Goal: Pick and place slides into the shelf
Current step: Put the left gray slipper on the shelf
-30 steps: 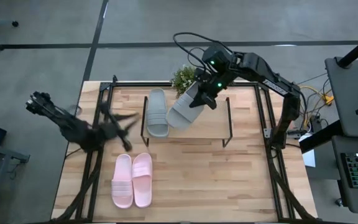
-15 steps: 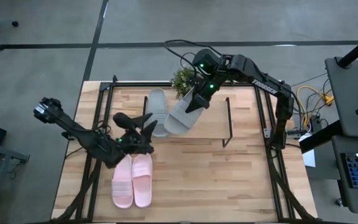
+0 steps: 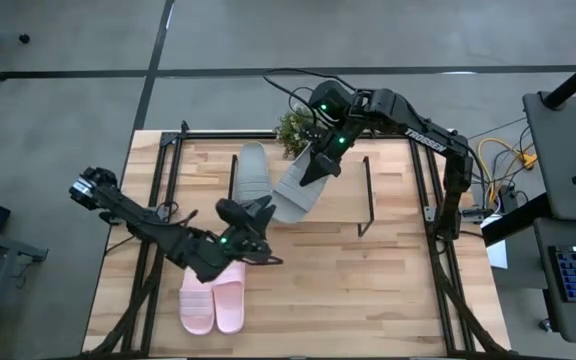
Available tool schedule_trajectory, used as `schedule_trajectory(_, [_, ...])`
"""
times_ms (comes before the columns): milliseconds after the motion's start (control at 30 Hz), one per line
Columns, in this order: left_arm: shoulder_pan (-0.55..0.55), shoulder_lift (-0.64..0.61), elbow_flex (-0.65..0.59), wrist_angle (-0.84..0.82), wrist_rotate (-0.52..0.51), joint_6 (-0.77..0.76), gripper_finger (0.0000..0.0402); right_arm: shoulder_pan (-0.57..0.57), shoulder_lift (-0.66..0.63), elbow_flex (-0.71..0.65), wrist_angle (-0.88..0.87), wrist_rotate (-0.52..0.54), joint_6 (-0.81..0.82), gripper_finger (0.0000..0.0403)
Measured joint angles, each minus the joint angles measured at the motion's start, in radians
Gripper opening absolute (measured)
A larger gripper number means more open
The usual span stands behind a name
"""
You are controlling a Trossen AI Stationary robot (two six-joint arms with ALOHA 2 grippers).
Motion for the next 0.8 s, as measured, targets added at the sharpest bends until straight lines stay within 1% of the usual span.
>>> schedule_trajectory(133, [0.024,0.042,0.024,-0.001,-0.001,0.001,0.0162,0.002,0.0,0.0,-0.006,0.004,-0.003,0.0009])
schedule_trajectory(333, [0.056,0.071,0.032,0.0,-0.001,0.024,0.0162,0.01,0.0,-0.001,-0.006,-0.004,-0.002,0.0009])
schedule_trajectory(800, [0.087,0.076,0.03,-0.001,0.002,0.024,0.0162,0.021,0.001,-0.001,-0.008,-0.016,0.01,0.0009])
